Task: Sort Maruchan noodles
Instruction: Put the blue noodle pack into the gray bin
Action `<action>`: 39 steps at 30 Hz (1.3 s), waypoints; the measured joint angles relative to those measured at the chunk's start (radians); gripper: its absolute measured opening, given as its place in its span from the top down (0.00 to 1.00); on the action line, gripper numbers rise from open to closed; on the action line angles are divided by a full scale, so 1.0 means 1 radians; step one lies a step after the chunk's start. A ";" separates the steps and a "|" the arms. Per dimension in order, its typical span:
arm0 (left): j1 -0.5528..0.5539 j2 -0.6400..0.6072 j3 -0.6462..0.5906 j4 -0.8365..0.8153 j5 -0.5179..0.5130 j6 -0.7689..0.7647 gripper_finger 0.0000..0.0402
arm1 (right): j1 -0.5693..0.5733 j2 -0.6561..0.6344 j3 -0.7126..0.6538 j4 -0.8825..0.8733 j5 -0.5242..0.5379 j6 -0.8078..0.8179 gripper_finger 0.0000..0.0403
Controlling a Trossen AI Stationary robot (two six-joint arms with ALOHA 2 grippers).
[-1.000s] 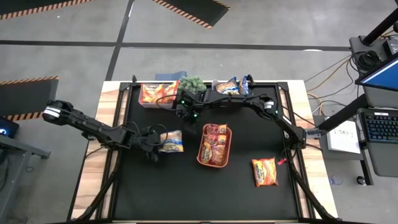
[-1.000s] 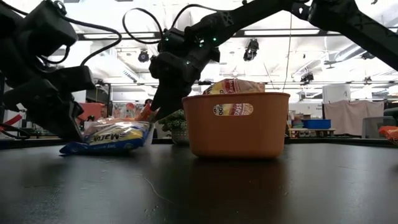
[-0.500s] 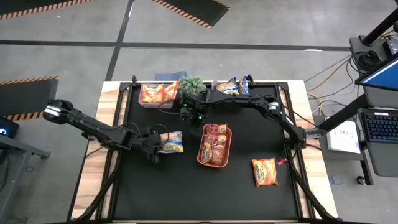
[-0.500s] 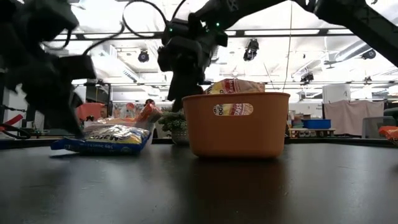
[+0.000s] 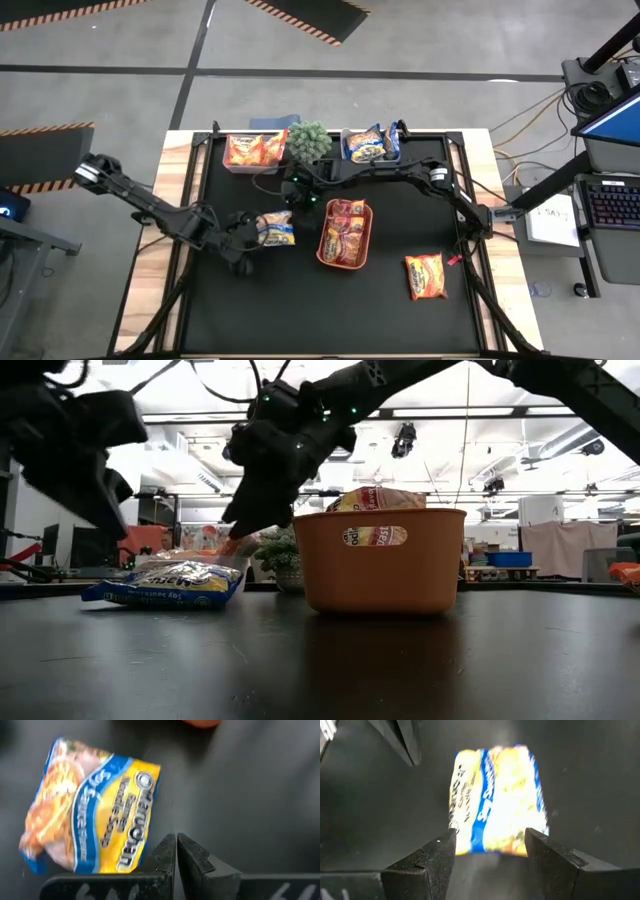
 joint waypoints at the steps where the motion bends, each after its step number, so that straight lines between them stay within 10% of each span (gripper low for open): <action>1: -0.016 0.000 -0.008 -0.002 -0.017 -0.025 1.00 | 0.000 0.000 -0.009 0.030 0.001 0.000 0.44; 8: -0.093 0.010 -0.074 0.104 -0.164 -0.140 1.00 | -0.001 0.000 -0.077 0.194 0.007 0.010 0.44; 39: -0.094 0.222 -0.138 0.257 -0.191 -0.184 1.00 | -0.012 0.001 -0.143 0.267 0.055 0.375 0.24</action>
